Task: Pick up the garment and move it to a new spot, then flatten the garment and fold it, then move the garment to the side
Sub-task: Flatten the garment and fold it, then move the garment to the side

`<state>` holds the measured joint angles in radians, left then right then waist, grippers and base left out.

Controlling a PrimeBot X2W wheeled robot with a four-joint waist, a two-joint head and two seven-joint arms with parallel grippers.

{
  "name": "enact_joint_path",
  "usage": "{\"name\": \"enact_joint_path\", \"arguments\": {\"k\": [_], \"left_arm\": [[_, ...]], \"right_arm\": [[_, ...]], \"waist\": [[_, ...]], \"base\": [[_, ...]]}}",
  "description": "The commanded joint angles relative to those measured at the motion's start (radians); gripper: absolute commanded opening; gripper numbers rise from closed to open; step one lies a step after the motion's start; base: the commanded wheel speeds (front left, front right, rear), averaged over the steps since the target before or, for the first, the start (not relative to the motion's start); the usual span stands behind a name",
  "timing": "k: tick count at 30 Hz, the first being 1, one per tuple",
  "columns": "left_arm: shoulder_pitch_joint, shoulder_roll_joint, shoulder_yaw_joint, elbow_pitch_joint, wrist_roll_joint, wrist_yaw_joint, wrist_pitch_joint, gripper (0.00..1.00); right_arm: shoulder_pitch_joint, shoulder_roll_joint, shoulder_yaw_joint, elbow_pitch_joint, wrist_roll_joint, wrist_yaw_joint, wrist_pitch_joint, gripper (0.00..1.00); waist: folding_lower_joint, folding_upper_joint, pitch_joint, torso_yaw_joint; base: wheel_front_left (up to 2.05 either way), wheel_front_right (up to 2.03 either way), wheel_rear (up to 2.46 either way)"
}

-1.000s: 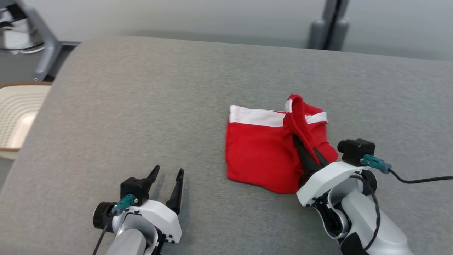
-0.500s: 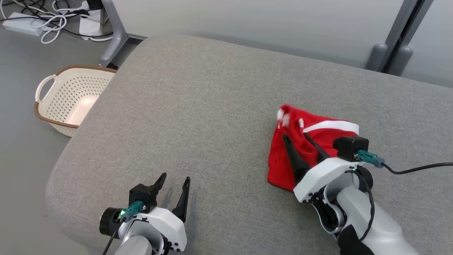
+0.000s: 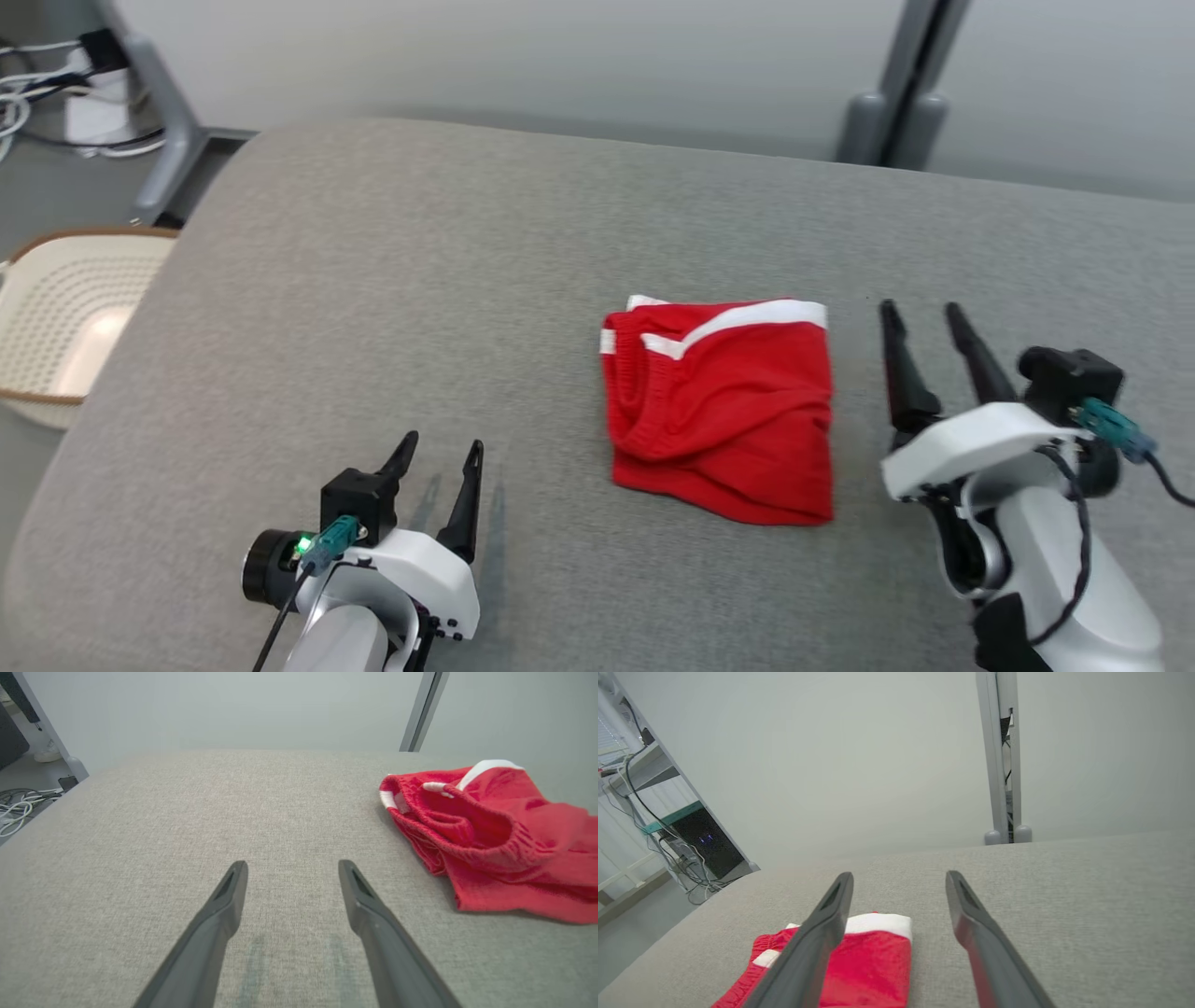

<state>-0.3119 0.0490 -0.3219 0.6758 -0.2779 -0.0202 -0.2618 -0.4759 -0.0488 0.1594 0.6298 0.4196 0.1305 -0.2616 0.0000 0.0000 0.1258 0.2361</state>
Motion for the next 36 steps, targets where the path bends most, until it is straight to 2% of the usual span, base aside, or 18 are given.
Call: {"name": "enact_joint_path", "arguments": {"k": [1,4,14,20,36], "left_arm": [[0.003,0.005,0.014,-0.013,0.018,0.009,-0.004,1.00],[0.015,0.005,0.041,-0.033,0.037,0.014,-0.004,1.00],[0.068,0.006,0.114,-0.078,0.095,0.010,-0.004,1.00],[0.124,0.005,0.155,-0.125,0.127,0.011,-0.004,1.00],[0.243,0.004,0.224,-0.171,0.141,0.024,-0.004,1.00]], "right_arm": [[0.034,-0.004,-0.046,-0.036,-0.060,0.000,-0.004,1.00],[0.080,-0.004,-0.092,-0.082,-0.128,0.000,-0.004,1.00],[0.202,-0.005,-0.143,-0.132,-0.181,0.000,-0.004,1.00],[0.278,-0.006,-0.126,-0.185,-0.206,0.000,-0.004,1.00],[0.358,-0.006,-0.124,-0.184,-0.204,0.000,-0.004,1.00]], "waist": [[0.0000,0.0000,0.000,-0.052],[0.0000,0.0000,0.000,-0.090],[0.0000,0.0000,-0.024,-0.156],[0.0000,0.0000,-0.061,-0.181],[0.0000,0.0000,-0.133,-0.202]], "base": [[0.00,0.00,0.00],[0.00,0.00,0.00],[0.00,0.00,0.00],[0.00,0.00,0.00],[0.00,0.00,0.00]]}}
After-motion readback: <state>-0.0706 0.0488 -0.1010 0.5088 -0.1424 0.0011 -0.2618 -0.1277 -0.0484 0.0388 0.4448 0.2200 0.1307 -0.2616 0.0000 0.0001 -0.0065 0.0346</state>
